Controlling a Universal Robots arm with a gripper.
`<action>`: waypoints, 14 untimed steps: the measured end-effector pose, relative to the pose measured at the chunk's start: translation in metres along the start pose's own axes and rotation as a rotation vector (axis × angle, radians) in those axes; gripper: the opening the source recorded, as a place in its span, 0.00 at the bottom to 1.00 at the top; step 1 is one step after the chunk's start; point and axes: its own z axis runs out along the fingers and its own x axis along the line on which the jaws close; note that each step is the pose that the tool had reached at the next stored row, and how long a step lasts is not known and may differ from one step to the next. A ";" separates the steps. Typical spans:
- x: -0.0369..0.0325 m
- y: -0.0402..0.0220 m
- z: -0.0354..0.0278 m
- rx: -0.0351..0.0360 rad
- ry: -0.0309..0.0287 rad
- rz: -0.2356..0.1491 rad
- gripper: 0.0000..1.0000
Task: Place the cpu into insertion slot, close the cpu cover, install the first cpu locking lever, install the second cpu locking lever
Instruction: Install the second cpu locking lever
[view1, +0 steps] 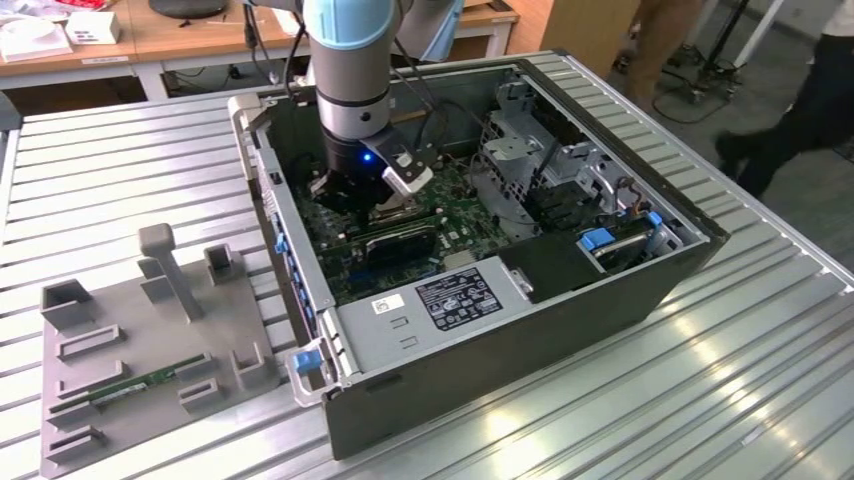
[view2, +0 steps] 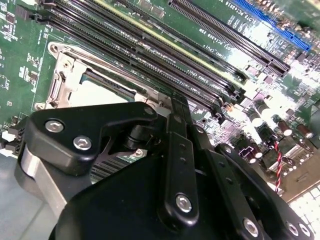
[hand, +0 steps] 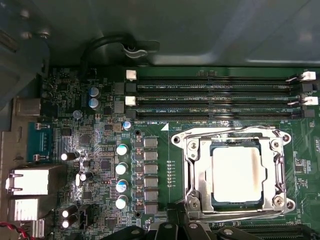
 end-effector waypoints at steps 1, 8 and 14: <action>-0.0001 0.0000 -0.0007 -0.0001 -0.0001 0.000 0.11; -0.0010 0.0010 -0.0158 0.0001 0.0000 0.000 0.11; -0.0018 0.0017 -0.0274 0.0001 0.0001 0.000 0.11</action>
